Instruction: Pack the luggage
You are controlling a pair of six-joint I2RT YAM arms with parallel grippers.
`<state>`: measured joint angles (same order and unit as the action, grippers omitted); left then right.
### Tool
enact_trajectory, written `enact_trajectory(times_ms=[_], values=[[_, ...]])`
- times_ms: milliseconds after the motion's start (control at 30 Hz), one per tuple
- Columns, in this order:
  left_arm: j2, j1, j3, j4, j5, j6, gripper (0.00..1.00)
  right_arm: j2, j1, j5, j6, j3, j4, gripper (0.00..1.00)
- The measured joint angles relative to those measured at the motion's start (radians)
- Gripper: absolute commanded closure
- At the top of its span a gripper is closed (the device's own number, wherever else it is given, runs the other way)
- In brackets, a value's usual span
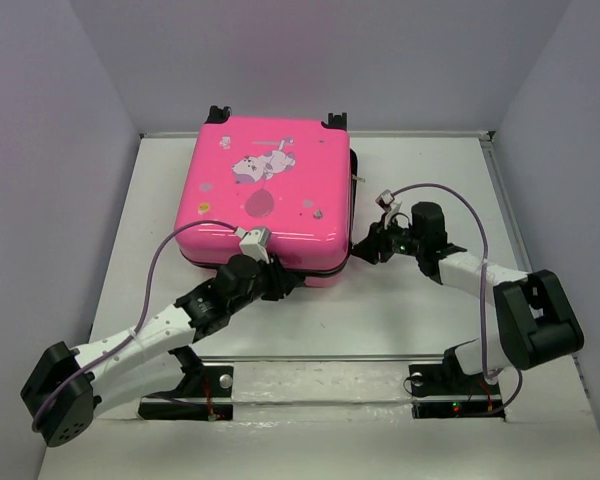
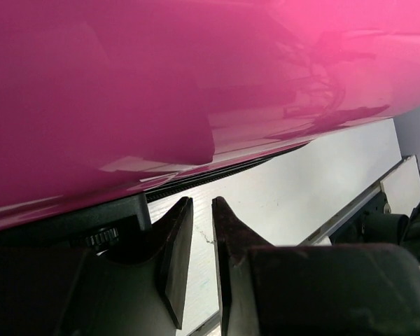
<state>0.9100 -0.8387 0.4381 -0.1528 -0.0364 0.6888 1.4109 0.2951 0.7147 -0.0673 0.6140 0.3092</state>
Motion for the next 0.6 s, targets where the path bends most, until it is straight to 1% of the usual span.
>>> enact_trajectory(times_ms=[100, 167, 267, 400, 600], values=[[0.013, 0.0, 0.0, -0.018, -0.002, -0.003, 0.7, 0.032, 0.0, 0.041, 0.004, 0.006, 0.017, 0.57], [0.025, 0.0, 0.0, -0.034, -0.002, -0.006, 0.7, 0.051, 0.0, 0.06, 0.005, 0.015, 0.027, 0.54], [0.036, -0.005, 0.0, -0.043, -0.007, -0.007, 0.7, 0.06, -0.001, 0.068, 0.01, 0.016, 0.05, 0.51], [0.044, -0.014, 0.0, -0.05, -0.017, -0.007, 0.69, 0.048, -0.001, 0.06, 0.027, 0.016, 0.055, 0.51], [0.058, -0.038, 0.0, -0.063, -0.041, -0.007, 0.69, 0.045, -0.001, 0.073, 0.056, 0.03, 0.038, 0.58]])
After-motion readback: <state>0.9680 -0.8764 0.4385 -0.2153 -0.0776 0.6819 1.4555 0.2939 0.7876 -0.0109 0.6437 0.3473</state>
